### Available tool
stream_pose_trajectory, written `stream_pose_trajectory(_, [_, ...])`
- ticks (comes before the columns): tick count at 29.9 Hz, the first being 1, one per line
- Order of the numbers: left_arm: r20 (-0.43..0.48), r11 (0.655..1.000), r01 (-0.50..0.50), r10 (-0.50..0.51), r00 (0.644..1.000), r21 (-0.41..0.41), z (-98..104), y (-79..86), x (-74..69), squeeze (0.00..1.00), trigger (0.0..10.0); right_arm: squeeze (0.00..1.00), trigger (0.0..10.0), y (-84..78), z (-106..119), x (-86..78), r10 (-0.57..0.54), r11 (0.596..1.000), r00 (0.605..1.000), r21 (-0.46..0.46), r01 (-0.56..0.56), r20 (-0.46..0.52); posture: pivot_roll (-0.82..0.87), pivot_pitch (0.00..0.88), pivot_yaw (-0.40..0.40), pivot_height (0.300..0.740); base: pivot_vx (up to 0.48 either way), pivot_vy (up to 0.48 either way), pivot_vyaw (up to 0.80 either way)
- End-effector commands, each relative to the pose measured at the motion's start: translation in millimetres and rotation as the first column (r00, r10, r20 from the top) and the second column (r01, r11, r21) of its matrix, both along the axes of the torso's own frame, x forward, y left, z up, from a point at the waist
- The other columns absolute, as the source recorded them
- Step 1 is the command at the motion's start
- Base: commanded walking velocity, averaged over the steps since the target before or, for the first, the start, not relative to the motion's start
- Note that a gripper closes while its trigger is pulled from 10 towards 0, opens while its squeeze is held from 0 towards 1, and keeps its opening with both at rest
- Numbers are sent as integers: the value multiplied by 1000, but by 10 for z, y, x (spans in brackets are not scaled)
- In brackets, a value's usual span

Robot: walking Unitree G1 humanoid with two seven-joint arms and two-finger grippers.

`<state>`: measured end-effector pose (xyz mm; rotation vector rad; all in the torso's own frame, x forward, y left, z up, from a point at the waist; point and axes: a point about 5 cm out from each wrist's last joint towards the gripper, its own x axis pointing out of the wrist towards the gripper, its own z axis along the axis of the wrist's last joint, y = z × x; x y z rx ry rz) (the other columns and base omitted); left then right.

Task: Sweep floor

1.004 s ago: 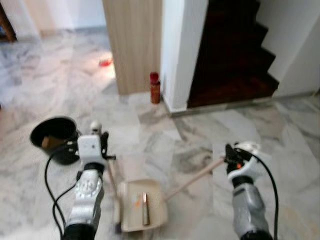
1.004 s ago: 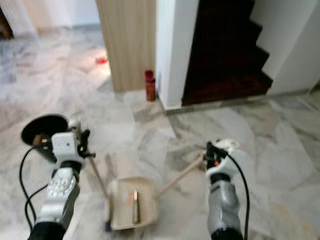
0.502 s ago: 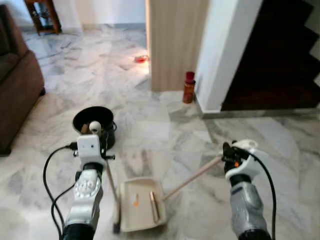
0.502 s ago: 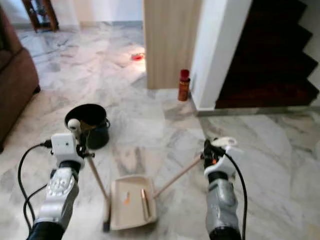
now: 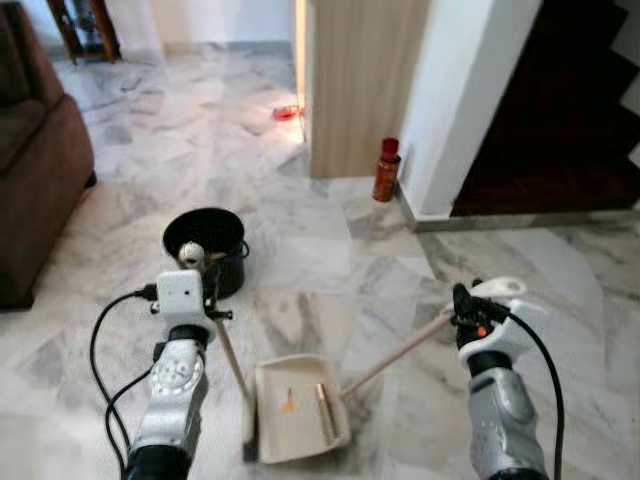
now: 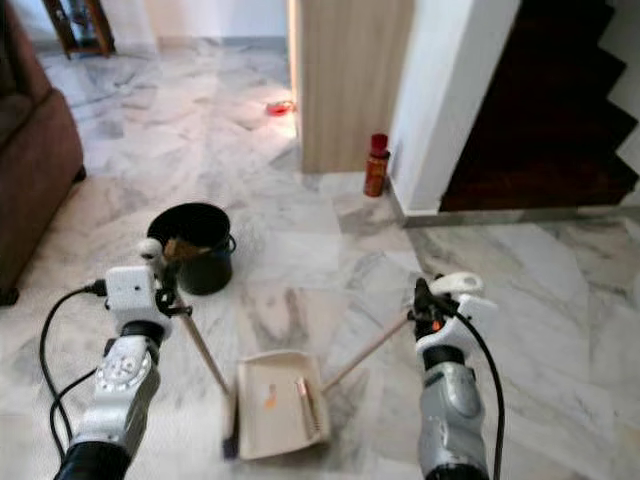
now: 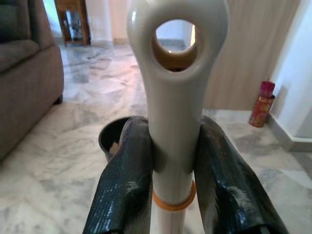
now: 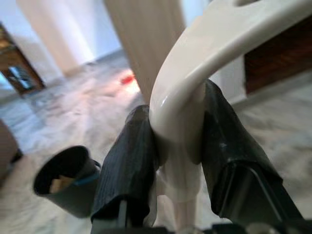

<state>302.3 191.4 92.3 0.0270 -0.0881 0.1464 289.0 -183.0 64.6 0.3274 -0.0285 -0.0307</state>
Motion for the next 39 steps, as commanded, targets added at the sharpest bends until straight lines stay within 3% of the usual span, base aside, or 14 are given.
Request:
stream_pose_trajectory(1, [40,1000,18,-18,999,9,95,-62,40,0,10000,0,10000,-33,140,28,-12,1000,998,30,10,61,-13,0,-13,740,0,292,0])
stream_pose_trajectory(5, [39,1000,18,-18,999,9,87,-70,37,0,10000,0,10000,-39,222,27,4,1000,996,21,-5,86,-24,0,-10,740,0,292,0])
stream_pose_trajectory(15, [39,1000,17,-17,999,6,73,-71,23,0,10000,0,10000,-70,187,14,-21,1000,998,7,21,60,-20,0,-12,740,0,292,0])
stream_pose_trajectory(22, [37,1000,22,-23,999,9,79,-62,33,0,10000,0,10000,-179,231,34,-63,997,996,-37,66,67,-22,0,-9,740,0,291,0])
stream_pose_trajectory(39, [39,1000,17,-17,999,12,93,-49,47,0,10000,0,10000,-121,239,63,-38,998,997,-45,41,65,-13,0,-11,740,0,290,0])
